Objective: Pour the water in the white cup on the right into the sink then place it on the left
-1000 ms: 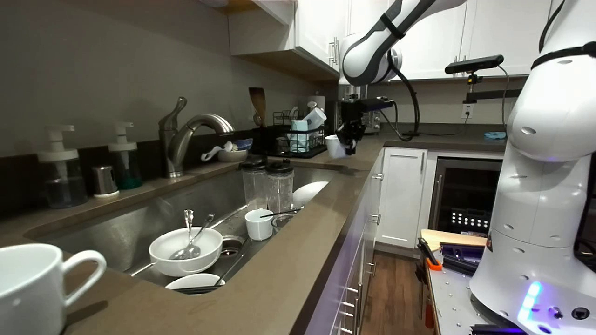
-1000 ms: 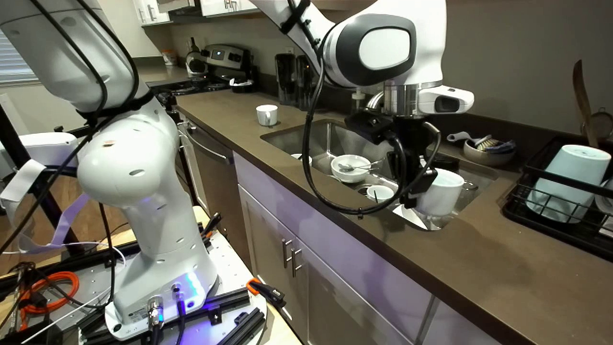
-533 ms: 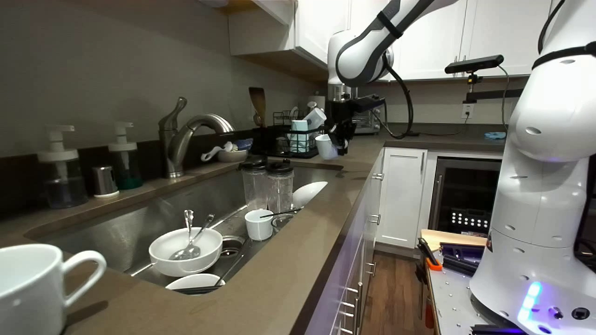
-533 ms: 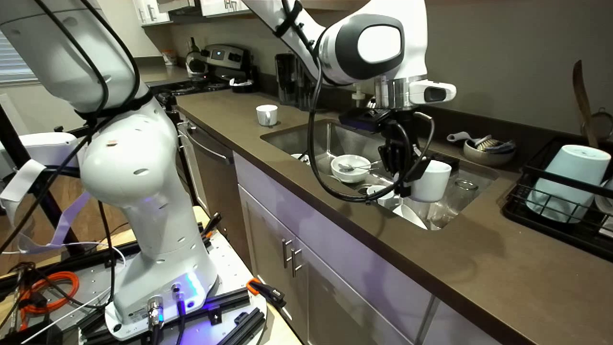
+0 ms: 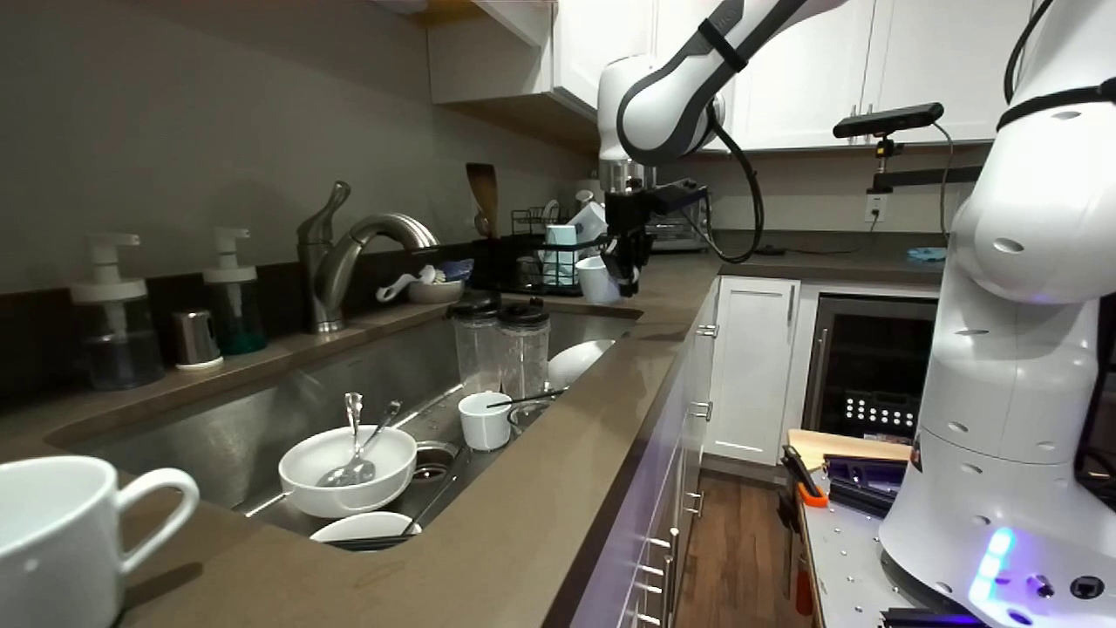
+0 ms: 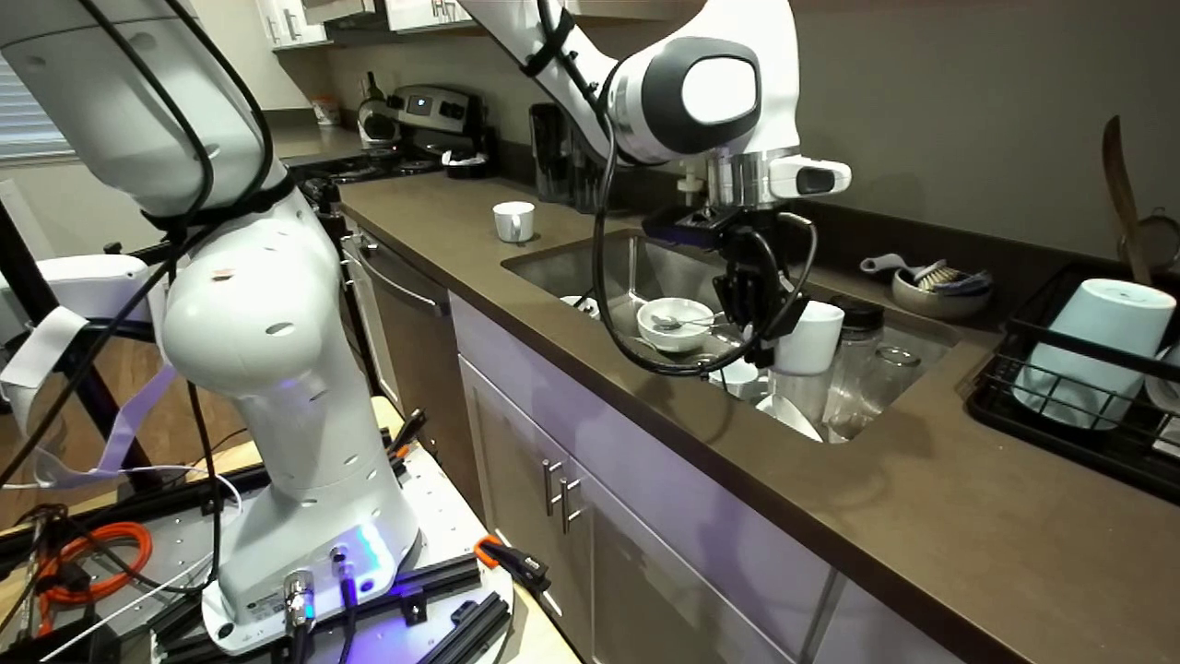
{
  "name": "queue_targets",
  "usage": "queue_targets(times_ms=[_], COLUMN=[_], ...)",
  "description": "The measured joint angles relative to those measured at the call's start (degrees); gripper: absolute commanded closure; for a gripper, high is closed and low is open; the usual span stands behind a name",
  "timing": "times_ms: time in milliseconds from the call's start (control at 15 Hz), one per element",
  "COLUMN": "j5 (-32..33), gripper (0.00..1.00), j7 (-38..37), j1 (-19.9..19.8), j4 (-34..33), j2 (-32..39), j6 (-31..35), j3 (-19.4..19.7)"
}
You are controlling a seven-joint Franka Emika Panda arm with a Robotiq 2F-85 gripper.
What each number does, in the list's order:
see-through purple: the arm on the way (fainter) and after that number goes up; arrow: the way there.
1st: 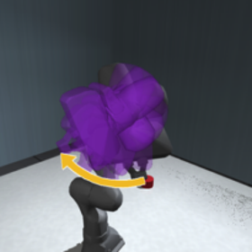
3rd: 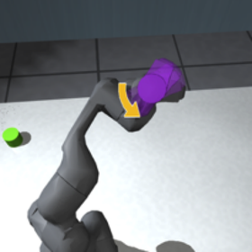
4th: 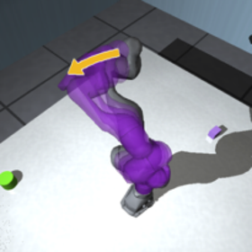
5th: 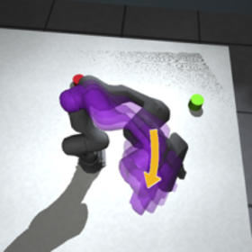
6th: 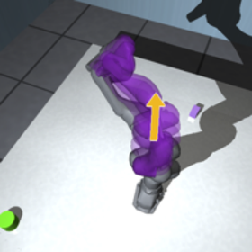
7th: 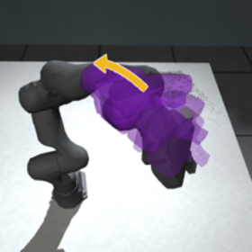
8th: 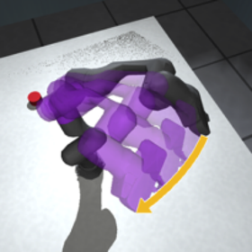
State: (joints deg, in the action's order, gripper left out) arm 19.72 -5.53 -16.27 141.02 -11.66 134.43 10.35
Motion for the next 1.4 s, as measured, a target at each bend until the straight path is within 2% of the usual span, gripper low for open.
queue_targets(times_ms=[467, 533, 800, 933, 1200, 1400], j5=[0.00, 0.00, 0.00, 0.73, 6.21, 10.57], gripper=[0.85, 0.96, 0.96, 0.96, 0.96, 0.96], j7=[0.00, 0.00, -0.15, -2.02, -9.85, -13.74], j1=[0.01, 0.00, 0.14, 0.63, 2.61, 4.32], j4=[0.02, 0.02, 0.52, 1.02, 1.29, 0.94], j2=[0.05, 0.05, 0.33, 0.63, 1.37, 1.39], j6=[0.00, 0.00, 0.00, 0.00, -0.65, -3.87], j3=[0.18, 0.18, -0.11, -1.31, -5.38, -8.03])
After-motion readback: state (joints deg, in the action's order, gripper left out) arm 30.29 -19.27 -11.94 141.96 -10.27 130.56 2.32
